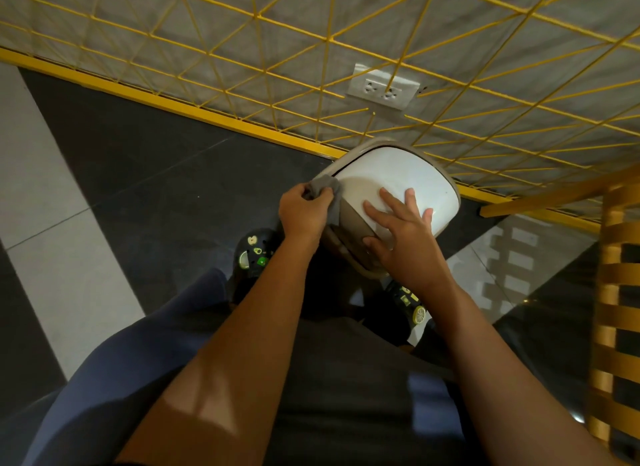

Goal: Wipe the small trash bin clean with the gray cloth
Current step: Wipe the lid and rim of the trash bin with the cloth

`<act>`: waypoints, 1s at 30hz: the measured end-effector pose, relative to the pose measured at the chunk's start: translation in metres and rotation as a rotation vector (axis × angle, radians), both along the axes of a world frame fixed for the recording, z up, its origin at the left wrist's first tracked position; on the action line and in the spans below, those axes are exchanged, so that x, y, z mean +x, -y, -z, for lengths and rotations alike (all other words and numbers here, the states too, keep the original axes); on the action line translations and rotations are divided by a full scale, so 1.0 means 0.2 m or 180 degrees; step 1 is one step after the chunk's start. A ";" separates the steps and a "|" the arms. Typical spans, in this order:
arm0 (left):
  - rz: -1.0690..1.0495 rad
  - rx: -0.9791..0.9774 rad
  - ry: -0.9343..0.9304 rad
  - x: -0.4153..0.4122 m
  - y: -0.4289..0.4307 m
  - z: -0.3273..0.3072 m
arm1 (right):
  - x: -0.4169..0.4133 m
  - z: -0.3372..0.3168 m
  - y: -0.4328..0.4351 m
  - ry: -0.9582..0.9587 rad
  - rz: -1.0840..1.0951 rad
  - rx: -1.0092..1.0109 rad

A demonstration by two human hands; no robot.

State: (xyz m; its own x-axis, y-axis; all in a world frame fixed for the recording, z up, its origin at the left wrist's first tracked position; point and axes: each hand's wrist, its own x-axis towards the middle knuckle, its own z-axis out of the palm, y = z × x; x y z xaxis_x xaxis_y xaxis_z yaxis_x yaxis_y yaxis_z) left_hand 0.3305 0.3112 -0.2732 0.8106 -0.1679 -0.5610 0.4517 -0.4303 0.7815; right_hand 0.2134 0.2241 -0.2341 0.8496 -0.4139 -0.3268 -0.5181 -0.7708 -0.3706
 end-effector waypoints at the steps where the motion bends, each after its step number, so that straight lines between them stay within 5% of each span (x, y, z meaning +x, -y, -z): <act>1: -0.0055 -0.0083 -0.0056 -0.03 -0.01 0.01 | 0.00 0.00 0.00 0.0001 0.0001 -0.0017; 7: -0.0046 0.0217 0.0414 -0.04 0.01 0.07 | 0.00 0.01 0.00 0.0016 -0.0011 -0.0019; 15: 0.0809 0.0915 0.0872 0.19 -0.03 0.12 | -0.01 0.01 0.00 0.0076 -0.0016 0.0012; 30: 0.1393 0.1069 0.1337 0.24 0.00 0.13 | 0.00 0.00 0.00 -0.0021 -0.0029 0.0031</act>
